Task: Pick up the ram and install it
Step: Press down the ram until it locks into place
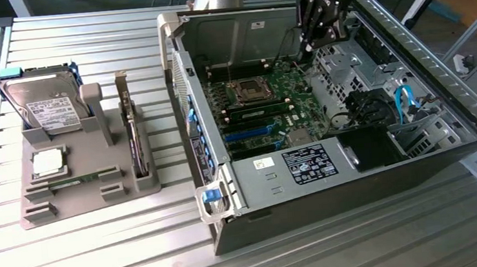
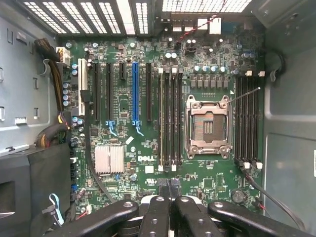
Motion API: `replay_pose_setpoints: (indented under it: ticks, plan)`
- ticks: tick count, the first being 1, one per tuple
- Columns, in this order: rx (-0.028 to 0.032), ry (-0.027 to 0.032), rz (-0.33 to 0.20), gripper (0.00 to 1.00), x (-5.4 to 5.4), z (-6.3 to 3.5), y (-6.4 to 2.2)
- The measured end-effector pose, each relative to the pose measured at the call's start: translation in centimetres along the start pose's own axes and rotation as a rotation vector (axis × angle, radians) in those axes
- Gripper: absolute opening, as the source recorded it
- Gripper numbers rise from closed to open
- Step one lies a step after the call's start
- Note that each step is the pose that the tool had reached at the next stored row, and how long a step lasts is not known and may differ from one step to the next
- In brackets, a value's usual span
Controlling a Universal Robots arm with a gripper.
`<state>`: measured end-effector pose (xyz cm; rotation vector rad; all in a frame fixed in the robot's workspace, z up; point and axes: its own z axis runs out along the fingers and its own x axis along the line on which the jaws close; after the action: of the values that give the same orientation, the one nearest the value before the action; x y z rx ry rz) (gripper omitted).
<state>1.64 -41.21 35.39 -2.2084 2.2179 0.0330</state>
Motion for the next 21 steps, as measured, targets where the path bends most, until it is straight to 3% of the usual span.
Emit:
replay_pose_setpoints:
  ticks: [21]
  plan:
    - [0.0000,0.0000,0.000,0.10,0.0,1.75,-0.01]
